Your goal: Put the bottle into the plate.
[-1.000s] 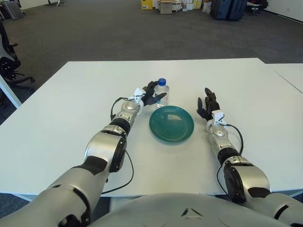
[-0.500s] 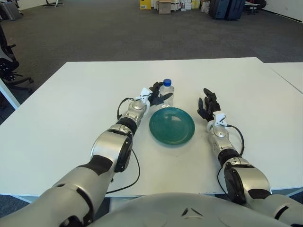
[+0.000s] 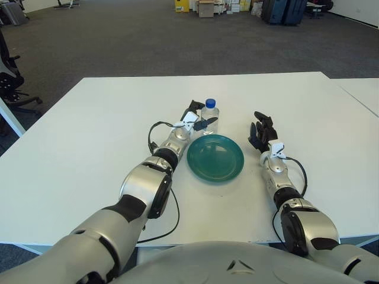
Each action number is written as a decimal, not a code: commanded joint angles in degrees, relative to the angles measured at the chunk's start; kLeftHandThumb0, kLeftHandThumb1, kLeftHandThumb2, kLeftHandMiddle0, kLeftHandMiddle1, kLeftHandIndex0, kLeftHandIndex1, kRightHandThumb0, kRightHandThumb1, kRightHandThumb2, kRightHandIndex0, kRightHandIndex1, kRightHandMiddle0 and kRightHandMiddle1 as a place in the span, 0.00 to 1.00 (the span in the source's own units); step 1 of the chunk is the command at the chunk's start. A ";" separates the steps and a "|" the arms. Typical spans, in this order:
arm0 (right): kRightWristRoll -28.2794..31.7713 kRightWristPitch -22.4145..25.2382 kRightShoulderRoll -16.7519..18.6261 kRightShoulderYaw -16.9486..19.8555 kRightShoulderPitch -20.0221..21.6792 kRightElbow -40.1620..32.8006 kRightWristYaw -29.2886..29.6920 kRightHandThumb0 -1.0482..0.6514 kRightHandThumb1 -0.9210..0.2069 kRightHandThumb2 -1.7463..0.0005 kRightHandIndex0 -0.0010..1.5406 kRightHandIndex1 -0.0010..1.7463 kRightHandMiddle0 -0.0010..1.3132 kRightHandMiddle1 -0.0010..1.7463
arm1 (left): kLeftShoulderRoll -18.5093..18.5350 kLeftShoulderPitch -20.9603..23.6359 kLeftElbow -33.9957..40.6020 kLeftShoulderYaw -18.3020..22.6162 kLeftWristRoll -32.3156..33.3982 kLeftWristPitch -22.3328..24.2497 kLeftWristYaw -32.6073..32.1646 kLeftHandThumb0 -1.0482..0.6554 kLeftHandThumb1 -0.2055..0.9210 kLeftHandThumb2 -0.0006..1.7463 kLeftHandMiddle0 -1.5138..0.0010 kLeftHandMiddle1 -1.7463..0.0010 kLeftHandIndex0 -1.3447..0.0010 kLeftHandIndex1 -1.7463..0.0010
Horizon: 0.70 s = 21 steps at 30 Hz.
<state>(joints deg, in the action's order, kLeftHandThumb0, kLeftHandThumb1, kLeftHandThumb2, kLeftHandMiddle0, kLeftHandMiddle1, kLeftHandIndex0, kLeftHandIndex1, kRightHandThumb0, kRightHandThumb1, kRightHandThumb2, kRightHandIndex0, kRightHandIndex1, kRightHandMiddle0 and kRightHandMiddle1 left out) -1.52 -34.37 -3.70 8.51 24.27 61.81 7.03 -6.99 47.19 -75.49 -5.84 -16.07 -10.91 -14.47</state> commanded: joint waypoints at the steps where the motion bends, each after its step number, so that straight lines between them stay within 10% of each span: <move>1: 1.60 1.05 -0.16 1.12 0.44 -0.12 -0.03 0.17 0.00 0.49 0.10 0.01 0.00 0.45 | -0.17 2.17 -0.72 -0.40 -0.90 2.36 -3.54 0.25 0.92 0.00 0.49 0.01 0.71 0.00; 7: 3.39 1.13 0.23 2.34 0.66 0.14 -0.91 0.14 0.00 0.47 0.13 0.01 0.01 0.50 | 0.56 2.03 -0.41 -1.52 -1.84 0.98 -6.19 0.43 0.97 0.03 0.32 0.00 0.44 0.00; 11: 4.36 0.67 0.25 2.75 0.74 0.25 -1.72 0.12 0.00 0.46 0.14 0.02 0.02 0.51 | 0.90 1.72 -0.18 -1.74 -1.85 -0.54 -7.35 0.47 0.72 0.38 0.25 0.00 0.38 0.00; 21: 5.34 -0.01 0.56 3.41 0.57 -0.22 -2.72 0.09 0.00 0.43 0.15 0.01 0.06 0.52 | 1.03 0.86 0.11 0.43 0.32 -2.17 -7.92 0.52 0.60 0.55 0.23 0.00 0.35 0.00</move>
<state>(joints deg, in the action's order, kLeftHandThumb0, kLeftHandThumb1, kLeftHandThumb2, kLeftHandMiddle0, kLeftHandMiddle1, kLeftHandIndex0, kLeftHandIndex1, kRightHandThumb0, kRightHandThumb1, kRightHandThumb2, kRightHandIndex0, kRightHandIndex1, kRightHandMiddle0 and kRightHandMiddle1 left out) 3.22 -34.68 -3.50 11.54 24.35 61.79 4.33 -6.78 47.35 -75.64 -6.17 -16.19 -12.51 -21.57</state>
